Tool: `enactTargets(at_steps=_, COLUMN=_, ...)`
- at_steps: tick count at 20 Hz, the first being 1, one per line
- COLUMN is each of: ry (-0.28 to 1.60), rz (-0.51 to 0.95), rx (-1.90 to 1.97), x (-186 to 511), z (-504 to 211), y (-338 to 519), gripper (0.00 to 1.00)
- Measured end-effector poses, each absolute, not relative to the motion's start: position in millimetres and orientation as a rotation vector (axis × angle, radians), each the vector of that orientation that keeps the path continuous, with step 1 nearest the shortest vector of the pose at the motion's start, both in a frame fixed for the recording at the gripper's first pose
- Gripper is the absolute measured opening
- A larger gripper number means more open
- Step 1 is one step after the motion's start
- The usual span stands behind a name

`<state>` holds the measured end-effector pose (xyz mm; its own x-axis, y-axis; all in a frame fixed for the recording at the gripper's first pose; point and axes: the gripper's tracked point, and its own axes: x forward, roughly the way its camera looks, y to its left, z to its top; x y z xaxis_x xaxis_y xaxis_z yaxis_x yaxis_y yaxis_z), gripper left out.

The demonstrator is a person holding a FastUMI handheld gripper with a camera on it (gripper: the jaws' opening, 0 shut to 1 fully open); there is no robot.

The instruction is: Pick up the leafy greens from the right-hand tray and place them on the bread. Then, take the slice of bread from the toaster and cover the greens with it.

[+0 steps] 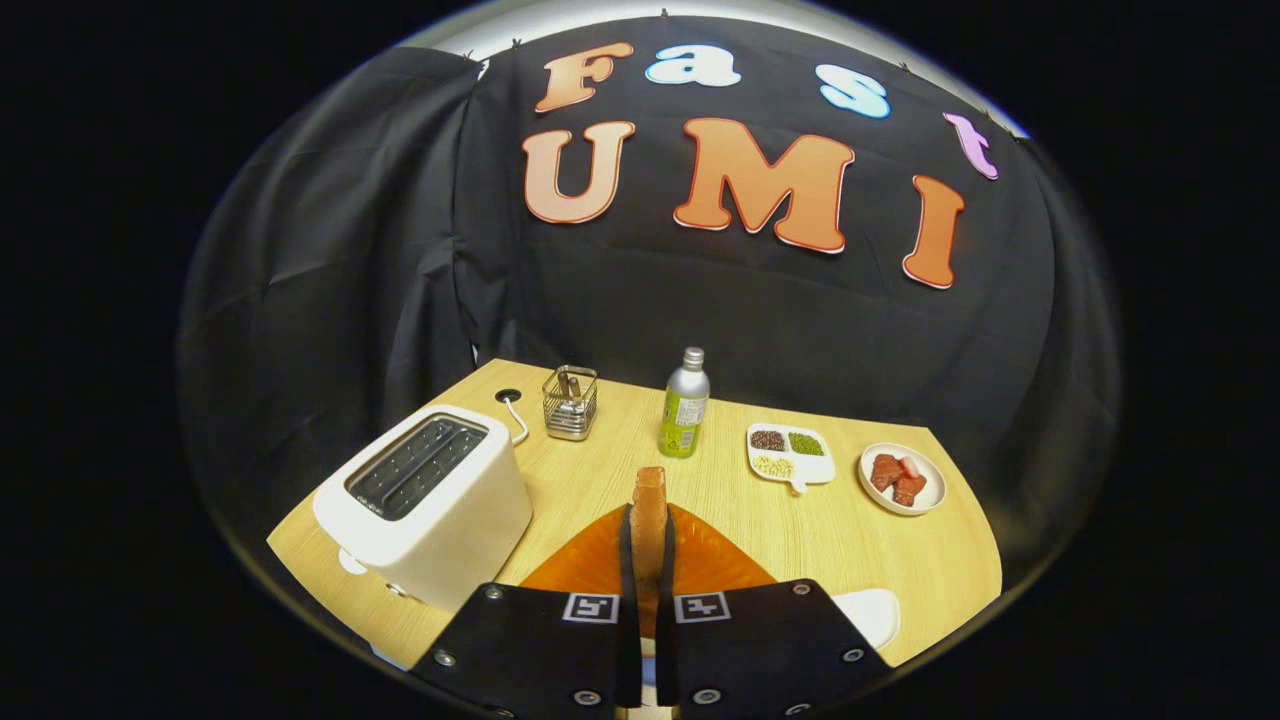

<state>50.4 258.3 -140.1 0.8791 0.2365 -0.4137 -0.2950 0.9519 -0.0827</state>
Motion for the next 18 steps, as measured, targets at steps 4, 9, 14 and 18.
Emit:
enactTargets(at_steps=4, ry=0.442, rz=0.302, rx=-0.126, x=46.3, z=-158.5, y=251.6, gripper=0.06)
enactTargets(at_steps=9, ry=0.486, rz=0.325, rx=-0.116, x=43.3, z=-186.5, y=244.9, gripper=0.06)
enactTargets(at_steps=14, ry=0.507, rz=0.354, rx=-0.079, x=42.9, z=-212.0, y=239.0, gripper=0.06)
enactTargets(at_steps=18, ry=0.508, rz=0.35, rx=-0.09, x=46.2, z=-217.9, y=221.2, gripper=0.07)
